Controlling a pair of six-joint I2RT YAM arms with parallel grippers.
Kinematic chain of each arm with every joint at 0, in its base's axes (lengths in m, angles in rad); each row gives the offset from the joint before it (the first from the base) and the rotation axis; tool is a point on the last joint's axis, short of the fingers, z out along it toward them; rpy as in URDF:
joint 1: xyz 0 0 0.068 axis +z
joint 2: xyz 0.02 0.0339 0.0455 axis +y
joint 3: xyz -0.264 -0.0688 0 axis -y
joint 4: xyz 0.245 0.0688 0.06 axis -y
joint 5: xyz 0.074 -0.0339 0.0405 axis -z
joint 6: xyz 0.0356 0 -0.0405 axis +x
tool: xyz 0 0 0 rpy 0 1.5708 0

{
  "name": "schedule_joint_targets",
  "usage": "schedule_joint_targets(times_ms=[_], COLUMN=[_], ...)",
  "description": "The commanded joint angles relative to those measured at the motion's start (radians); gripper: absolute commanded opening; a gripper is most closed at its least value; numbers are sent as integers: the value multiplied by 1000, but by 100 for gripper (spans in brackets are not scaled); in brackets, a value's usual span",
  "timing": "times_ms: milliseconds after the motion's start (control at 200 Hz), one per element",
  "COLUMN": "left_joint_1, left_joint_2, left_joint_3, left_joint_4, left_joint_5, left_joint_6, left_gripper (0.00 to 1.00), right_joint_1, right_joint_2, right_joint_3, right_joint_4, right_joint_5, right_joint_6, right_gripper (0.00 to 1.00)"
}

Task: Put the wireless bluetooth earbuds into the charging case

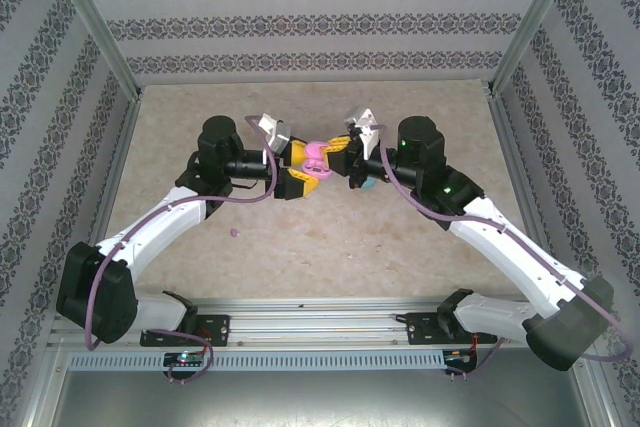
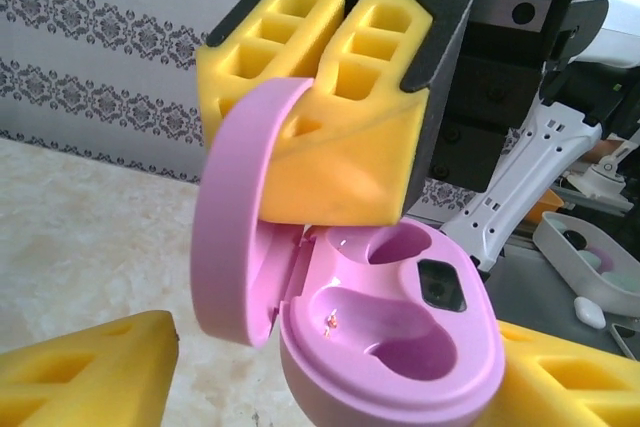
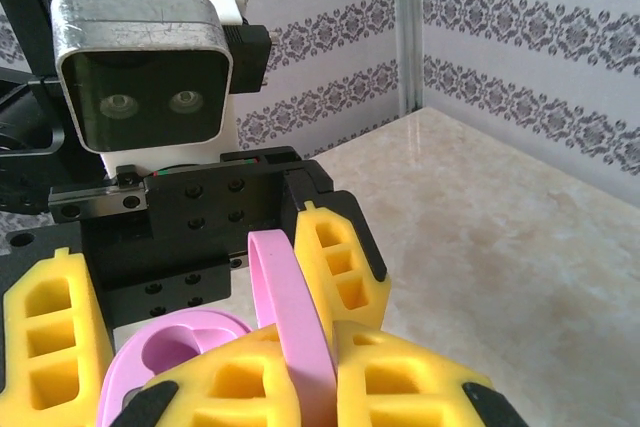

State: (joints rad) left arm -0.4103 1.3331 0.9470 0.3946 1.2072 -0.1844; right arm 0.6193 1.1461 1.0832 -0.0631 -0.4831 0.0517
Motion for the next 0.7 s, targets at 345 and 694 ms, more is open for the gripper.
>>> schedule_joint_targets(times_ms=[345, 694], left_joint_1=[10, 7], left_joint_2=[12, 7], left_joint_3=[-1, 1], left_joint_4=[181, 110], left_joint_5=[20, 18], left_joint_6=[-124, -74], left_gripper=[70, 69], right_joint_1=[57, 59], right_joint_2=[-46, -37], right_joint_3=[-16, -8], right_joint_4=[-32, -28], right_joint_5=[115, 123], right_joint_6=[-134, -127], right_gripper=[2, 2])
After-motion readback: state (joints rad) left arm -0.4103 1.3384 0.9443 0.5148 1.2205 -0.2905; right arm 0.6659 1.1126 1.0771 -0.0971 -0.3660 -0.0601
